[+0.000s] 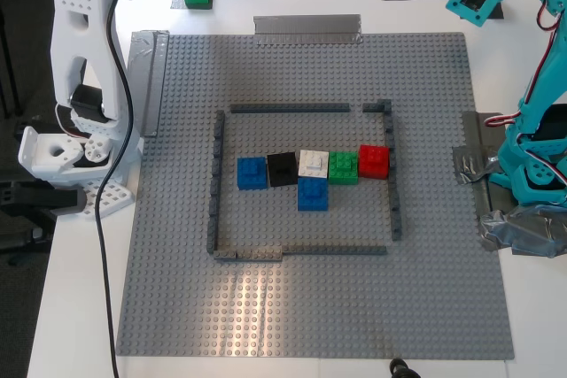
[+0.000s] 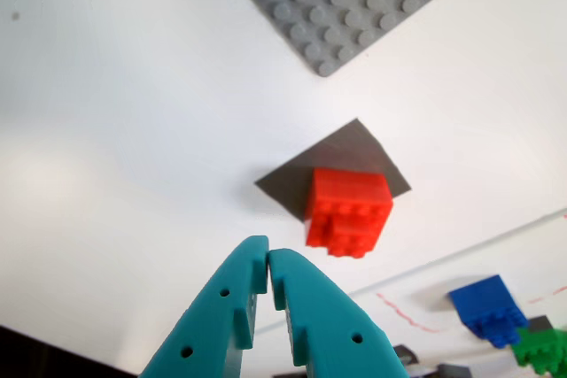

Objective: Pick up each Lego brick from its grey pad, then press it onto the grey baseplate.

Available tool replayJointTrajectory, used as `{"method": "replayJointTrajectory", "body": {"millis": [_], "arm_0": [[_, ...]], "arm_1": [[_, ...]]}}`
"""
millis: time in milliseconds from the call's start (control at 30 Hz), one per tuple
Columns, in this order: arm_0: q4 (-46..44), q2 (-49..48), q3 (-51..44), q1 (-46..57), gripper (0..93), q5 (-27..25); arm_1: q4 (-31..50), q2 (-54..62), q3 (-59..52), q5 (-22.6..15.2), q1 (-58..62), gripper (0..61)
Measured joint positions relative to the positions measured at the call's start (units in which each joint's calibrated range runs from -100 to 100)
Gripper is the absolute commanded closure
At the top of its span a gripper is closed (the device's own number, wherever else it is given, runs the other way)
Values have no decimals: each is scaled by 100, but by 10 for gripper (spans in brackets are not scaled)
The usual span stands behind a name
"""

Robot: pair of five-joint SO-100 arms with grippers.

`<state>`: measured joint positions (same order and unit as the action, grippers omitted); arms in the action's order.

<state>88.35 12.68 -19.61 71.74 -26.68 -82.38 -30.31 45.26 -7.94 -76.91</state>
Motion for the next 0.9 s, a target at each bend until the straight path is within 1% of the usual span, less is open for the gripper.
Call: {"method": "replayJointTrajectory", "body": {"millis": [100, 233, 300, 400, 467, 667, 833, 900], "arm_0": [[-35, 42, -332, 59, 926, -157], [130, 42, -868, 111, 805, -324], [313, 42, -1102, 126, 786, -444], [687, 42, -1454, 148, 783, -653], [887, 101, -1512, 170, 778, -779], [922, 456, -1512, 289, 777, -977], [913, 685, -1600, 481, 749, -993], [791, 845, -1600, 518, 749, -883]], "arm_1": [[16, -181, 126, -54, -18, 382], [193, -268, 135, -49, -82, 386], [290, -311, 135, -49, -91, 387], [378, -415, 135, -44, -73, 387], [394, -475, 135, -15, -73, 388], [394, -587, 135, 5, -73, 397], [451, -639, 145, 5, -73, 429], [483, -639, 145, 5, -73, 445]]}}
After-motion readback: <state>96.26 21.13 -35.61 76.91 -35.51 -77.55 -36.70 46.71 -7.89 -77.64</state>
